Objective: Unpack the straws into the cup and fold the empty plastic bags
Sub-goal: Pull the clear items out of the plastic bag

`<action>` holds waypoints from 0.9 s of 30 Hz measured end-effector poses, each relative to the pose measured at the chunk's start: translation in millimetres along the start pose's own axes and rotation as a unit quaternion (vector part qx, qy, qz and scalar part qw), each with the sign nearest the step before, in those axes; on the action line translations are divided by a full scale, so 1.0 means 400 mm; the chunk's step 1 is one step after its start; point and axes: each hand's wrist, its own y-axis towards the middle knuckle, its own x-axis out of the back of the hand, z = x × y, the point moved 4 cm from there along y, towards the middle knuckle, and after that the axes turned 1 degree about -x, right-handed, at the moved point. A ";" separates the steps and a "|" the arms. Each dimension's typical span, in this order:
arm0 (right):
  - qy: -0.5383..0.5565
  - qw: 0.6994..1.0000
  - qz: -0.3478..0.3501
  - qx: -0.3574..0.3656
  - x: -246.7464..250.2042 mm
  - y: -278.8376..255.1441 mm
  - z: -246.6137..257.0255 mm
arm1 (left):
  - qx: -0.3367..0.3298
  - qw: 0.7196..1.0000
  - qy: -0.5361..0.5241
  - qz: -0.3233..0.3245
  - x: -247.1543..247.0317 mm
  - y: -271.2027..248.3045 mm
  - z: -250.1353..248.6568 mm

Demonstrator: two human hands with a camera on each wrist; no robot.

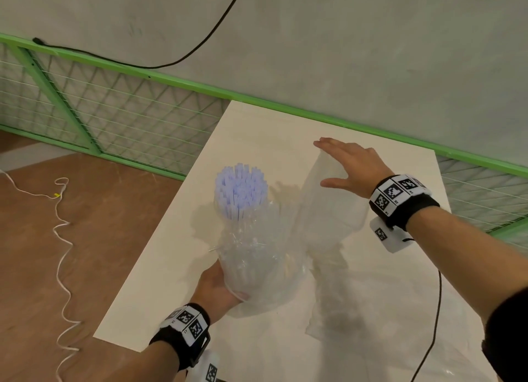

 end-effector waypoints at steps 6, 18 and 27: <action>0.017 1.000 0.011 -0.005 -0.031 -0.004 -0.002 | -0.004 1.000 -0.001 -0.001 0.002 0.000 -0.003; 0.046 0.987 -0.150 0.029 0.044 -0.036 0.064 | -0.006 1.000 -0.013 -0.003 0.000 0.005 0.015; 0.132 0.975 0.070 0.163 0.034 -0.141 0.301 | 0.002 1.000 -0.008 -0.005 -0.001 0.009 0.027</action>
